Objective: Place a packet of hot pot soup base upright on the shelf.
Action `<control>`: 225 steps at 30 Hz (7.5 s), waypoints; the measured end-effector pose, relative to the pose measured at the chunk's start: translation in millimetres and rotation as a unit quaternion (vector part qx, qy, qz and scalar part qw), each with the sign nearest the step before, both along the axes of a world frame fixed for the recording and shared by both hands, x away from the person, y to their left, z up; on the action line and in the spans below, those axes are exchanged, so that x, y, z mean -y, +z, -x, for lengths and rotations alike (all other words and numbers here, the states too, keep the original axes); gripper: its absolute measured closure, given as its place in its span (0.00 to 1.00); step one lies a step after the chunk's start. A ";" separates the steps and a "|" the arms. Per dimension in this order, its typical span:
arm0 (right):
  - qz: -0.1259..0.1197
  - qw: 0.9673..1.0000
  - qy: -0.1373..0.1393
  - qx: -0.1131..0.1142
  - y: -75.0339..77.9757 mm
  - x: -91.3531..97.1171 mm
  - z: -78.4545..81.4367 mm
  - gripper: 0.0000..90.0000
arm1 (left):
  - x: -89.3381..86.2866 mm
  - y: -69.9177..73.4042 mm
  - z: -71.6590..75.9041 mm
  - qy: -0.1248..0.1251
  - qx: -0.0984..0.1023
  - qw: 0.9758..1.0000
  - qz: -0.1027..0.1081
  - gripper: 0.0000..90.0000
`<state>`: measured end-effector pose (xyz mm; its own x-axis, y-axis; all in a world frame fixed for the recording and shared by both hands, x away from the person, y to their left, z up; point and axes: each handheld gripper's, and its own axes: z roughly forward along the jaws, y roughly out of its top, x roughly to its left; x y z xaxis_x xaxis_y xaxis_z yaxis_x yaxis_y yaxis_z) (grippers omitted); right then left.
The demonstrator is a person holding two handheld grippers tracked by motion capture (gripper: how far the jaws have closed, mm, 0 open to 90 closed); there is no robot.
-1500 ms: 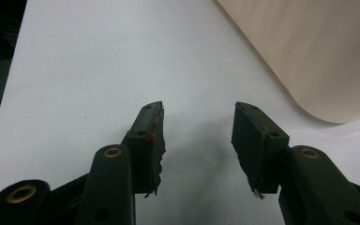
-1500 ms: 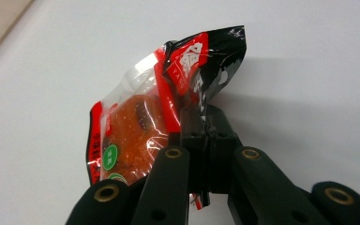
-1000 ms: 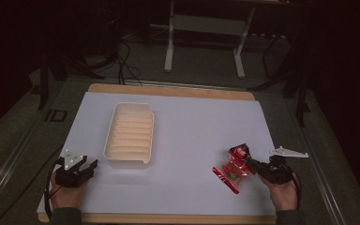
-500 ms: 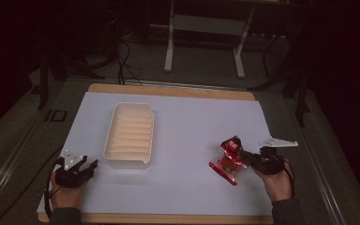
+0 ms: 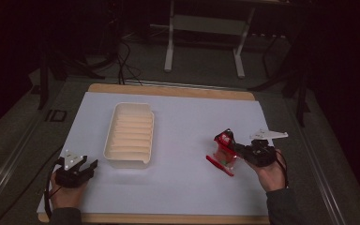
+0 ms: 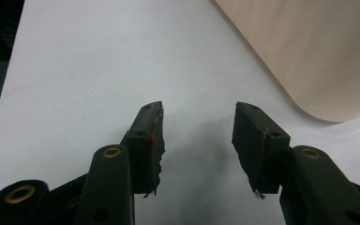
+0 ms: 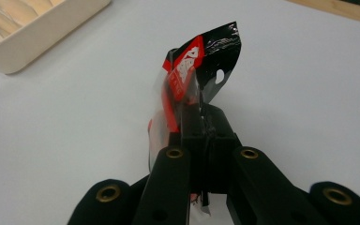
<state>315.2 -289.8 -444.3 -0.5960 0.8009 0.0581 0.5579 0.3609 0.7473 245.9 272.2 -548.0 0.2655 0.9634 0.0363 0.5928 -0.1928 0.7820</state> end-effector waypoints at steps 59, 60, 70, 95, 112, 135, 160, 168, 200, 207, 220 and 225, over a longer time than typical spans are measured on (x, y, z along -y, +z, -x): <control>0.008 0.992 0.107 0.059 12.7 -67.6 -41.1 0.99 | -1.4 0.3 0.2 -0.006 0.000 1.000 0.006 0.59; 0.008 0.992 0.109 0.061 12.8 -68.6 -41.7 0.99 | -1.3 0.3 0.3 -0.006 0.000 1.000 0.007 0.59; 0.006 0.990 0.122 0.065 15.1 -81.1 -47.0 0.99 | -1.4 0.3 0.4 -0.010 0.001 1.000 0.010 0.58; -0.006 0.984 0.160 0.079 19.8 -112.8 -58.9 0.99 | -3.6 0.2 -0.1 -0.016 -0.001 1.000 0.020 0.56; -0.016 0.978 0.185 0.096 26.6 -128.8 -60.8 0.99 | -4.1 0.3 -0.2 -0.018 -0.002 1.000 0.022 0.56; -0.020 0.970 0.213 0.114 37.8 -161.8 -62.7 0.99 | -4.3 0.3 -0.3 -0.018 -0.002 1.000 0.024 0.56; -0.041 0.964 0.240 0.111 41.5 -195.5 -65.1 0.99 | -4.5 0.4 -0.5 -0.018 -0.004 1.000 0.024 0.56; -0.047 0.962 0.244 0.110 43.6 -202.9 -66.4 0.99 | -4.5 0.4 -0.4 -0.018 -0.003 1.000 0.025 0.56; -0.056 0.959 0.263 0.093 35.9 -248.6 -74.7 0.99 | -5.1 0.5 -0.1 -0.018 -0.001 0.999 0.030 0.56; -0.069 0.959 0.262 0.084 30.4 -256.6 -78.4 0.99 | -5.1 0.4 0.0 -0.018 0.000 0.999 0.032 0.56; -0.077 0.958 0.264 0.079 28.8 -271.4 -80.0 0.99 | -5.2 0.5 -0.1 -0.018 -0.001 0.999 0.030 0.56; -0.077 0.958 0.267 0.077 27.7 -276.2 -79.9 0.99 | -5.2 0.5 0.0 -0.019 -0.001 0.999 0.030 0.55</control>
<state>395.1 -13.6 -416.6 -0.9288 0.3694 0.0289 0.2031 0.4423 0.8736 245.9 277.4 -547.5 0.3013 0.9533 -0.0221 0.5874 -0.1673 0.7918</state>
